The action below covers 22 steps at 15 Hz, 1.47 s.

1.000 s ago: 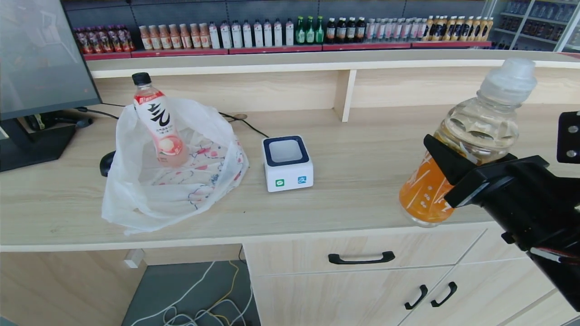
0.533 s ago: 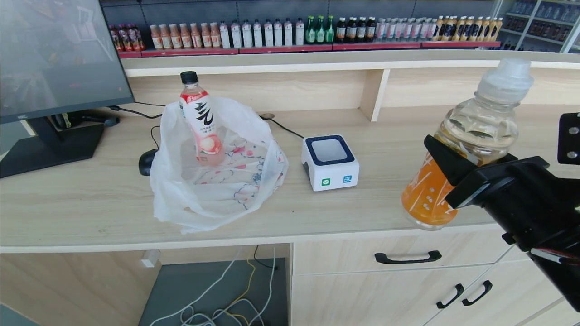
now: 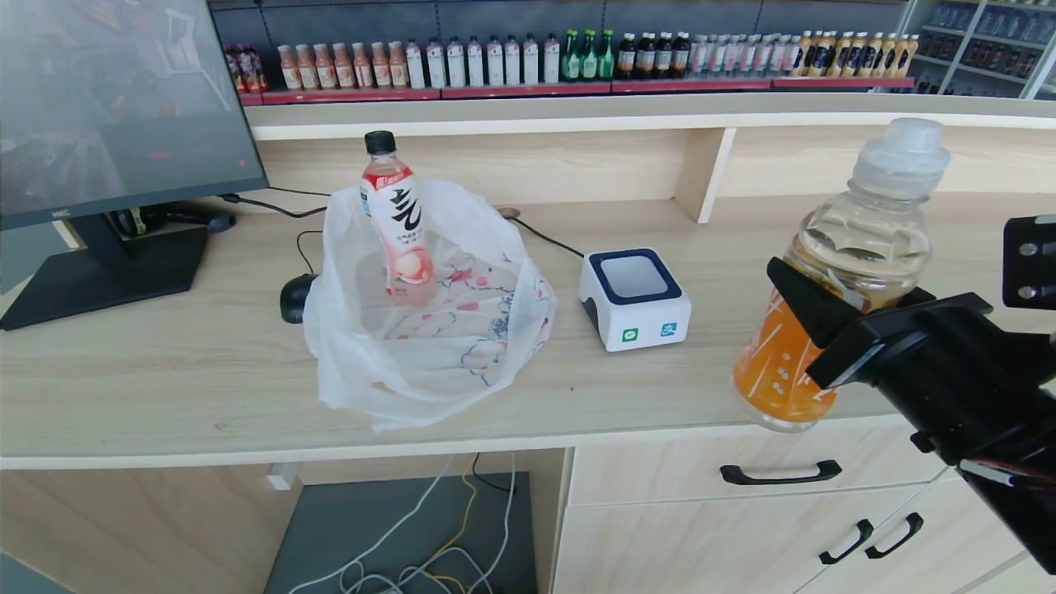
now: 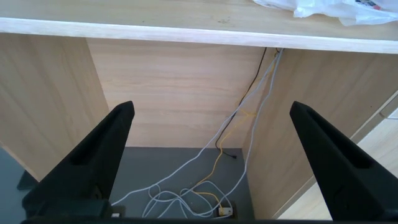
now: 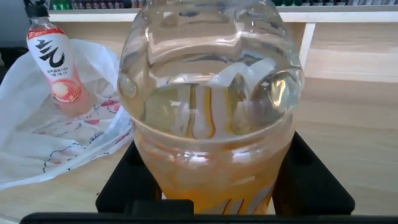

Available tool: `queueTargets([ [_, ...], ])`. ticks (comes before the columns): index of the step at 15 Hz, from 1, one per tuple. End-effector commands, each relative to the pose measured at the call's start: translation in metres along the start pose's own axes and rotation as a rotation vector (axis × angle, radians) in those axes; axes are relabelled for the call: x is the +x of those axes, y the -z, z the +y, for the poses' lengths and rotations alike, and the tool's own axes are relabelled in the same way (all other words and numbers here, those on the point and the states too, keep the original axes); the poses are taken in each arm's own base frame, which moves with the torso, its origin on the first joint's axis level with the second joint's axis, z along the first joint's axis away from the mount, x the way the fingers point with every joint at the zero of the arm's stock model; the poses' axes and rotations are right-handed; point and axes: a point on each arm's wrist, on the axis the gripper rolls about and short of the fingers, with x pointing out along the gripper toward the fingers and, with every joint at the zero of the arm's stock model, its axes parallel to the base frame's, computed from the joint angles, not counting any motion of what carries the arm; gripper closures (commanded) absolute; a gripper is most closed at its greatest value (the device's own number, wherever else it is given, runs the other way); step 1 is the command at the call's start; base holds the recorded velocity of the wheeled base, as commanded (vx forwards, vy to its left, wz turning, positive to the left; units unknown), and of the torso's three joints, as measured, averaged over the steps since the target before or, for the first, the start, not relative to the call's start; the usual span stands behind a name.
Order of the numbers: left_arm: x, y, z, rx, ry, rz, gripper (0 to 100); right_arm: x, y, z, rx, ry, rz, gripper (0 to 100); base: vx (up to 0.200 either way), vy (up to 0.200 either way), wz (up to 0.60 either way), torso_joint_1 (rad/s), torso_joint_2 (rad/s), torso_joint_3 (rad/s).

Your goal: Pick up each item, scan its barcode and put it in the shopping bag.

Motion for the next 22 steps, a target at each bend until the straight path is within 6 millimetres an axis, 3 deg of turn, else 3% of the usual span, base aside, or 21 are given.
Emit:
queueTargets([
  [1, 0.000, 0.000, 0.000, 0.001, -0.001, -0.001, 0, 0.002, -0.001, 0.000, 0.001, 0.002, -0.006, 100, 0.000, 0.000, 0.00, 0.000, 0.00, 0.000],
  [6, 0.000, 0.000, 0.000, 0.001, 0.001, -0.001, 0, 0.025, -0.003, 0.007, 0.003, 0.004, -0.009, 100, 0.000, 0.000, 0.00, 0.000, 0.00, 0.000],
  [12, 0.000, 0.000, 0.000, -0.001, -0.001, -0.001, 0, 0.078, -0.038, 0.018, -0.009, 0.005, 0.014, 100, 0.000, 0.000, 0.00, 0.000, 0.00, 0.000],
  [14, 0.000, 0.000, 0.000, -0.001, -0.001, -0.001, 0, 0.085, -0.037, 0.021, -0.003, -0.002, 0.013, 100, 0.000, 0.000, 0.00, 0.000, 0.00, 0.000],
  [17, 0.000, 0.000, 0.000, -0.001, -0.001, -0.001, 0, 0.103, -0.026, 0.034, 0.128, -0.024, 0.025, 100, 0.000, 0.000, 0.00, 0.000, 0.00, 0.000],
  [20, 0.000, 0.000, 0.000, 0.001, -0.001, -0.001, 0, 0.126, -0.039, 0.040, 0.258, -0.101, -0.047, 100, 0.000, 0.000, 0.00, 0.000, 0.00, 0.000],
  [22, 0.000, 0.000, 0.000, -0.001, -0.001, -0.001, 0, 0.130, -0.042, 0.041, 0.340, -0.146, -0.050, 100, 0.000, 0.000, 0.00, 0.000, 0.00, 0.000],
])
